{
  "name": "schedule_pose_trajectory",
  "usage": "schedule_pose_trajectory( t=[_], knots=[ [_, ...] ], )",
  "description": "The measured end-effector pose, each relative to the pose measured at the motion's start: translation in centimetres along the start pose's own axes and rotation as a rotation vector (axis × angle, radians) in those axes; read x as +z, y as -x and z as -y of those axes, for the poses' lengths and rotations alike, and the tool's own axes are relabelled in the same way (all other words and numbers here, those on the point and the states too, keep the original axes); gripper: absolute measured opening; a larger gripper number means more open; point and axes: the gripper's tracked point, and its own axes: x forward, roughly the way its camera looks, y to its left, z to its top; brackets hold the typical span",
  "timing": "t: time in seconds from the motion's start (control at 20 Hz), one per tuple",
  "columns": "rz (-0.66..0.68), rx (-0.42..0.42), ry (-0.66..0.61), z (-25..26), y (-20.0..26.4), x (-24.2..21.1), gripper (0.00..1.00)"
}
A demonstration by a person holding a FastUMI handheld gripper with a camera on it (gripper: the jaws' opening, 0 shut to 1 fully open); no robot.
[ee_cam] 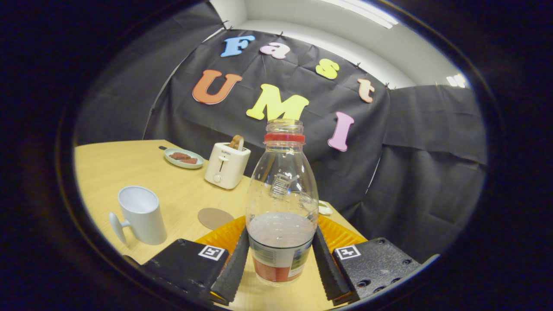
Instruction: Take the bottle from table, then pour the juice into the cup, finally place the bottle on the coaster
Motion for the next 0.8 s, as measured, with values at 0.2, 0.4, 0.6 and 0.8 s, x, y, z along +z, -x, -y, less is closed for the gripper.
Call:
schedule_pose_trajectory(
  t=[0.2,0.4,0.6,0.8],
  knots=[
    [-0.003,-0.049,0.143,0.5,0.0,0.4,0.78],
    [-0.001,-0.102,0.309,1.6,-0.2,0.5,0.78],
    [-0.005,-0.128,0.428,2.6,-0.9,0.6,0.78],
    [0.006,-0.127,0.576,1.7,-0.9,1.4,0.78]
  ],
)
